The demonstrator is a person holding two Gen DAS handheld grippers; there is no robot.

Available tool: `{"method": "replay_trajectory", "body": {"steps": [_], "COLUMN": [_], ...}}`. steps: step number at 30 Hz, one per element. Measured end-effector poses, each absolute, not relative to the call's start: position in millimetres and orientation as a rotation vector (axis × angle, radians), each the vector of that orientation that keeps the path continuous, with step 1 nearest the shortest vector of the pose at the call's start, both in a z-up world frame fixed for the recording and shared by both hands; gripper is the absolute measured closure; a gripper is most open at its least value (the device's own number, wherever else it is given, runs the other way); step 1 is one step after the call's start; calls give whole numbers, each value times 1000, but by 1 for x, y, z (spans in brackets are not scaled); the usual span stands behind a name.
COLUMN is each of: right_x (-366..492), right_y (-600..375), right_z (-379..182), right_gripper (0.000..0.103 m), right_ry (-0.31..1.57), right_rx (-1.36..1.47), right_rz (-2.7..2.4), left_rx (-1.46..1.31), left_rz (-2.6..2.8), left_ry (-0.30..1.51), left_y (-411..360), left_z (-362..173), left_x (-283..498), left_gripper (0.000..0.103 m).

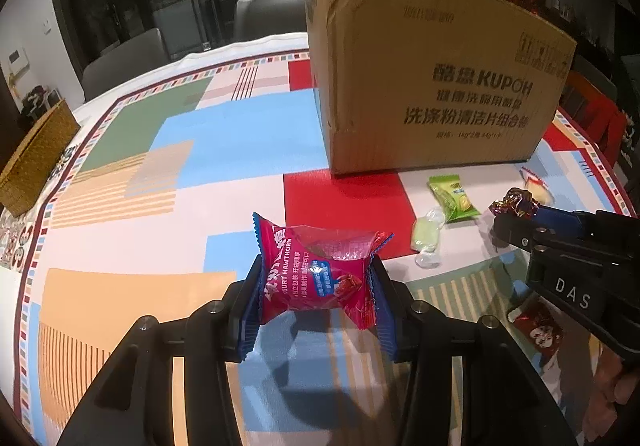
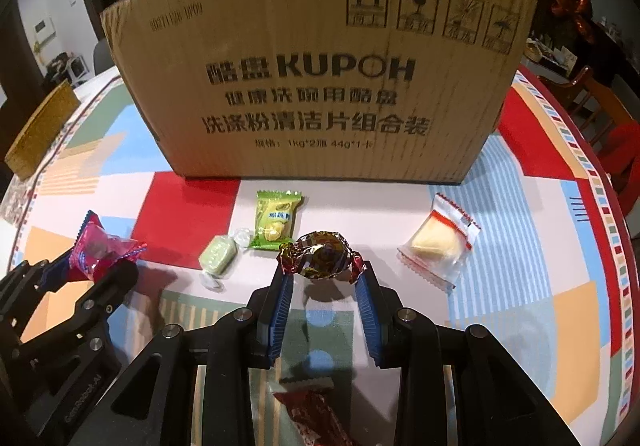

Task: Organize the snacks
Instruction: 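Close the left tool on the pink-red pastry while the right tool grasps the twisted brown candy, then lift both held snacks and carry them over the cardboard box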

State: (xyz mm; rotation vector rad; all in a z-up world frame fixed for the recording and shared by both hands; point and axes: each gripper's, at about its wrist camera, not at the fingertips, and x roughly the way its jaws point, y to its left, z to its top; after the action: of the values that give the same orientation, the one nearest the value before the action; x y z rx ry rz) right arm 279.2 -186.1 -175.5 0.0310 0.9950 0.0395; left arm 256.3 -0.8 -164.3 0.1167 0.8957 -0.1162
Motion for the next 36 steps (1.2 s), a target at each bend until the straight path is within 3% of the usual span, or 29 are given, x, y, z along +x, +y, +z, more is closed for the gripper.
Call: {"method": "replay_trajectory", "body": {"steps": [36], "right_x": [260], "right_y": [-196], "right_z": [-84], "right_gripper": [69], "right_ry": [824], "right_rx": [61], "right_rz": [57], "left_rx": [83], "left_rz": [-97], "left_ry": [760], "left_y": [-8], "left_z": [-83], "left_x": [252], "left_gripper": [56]}}
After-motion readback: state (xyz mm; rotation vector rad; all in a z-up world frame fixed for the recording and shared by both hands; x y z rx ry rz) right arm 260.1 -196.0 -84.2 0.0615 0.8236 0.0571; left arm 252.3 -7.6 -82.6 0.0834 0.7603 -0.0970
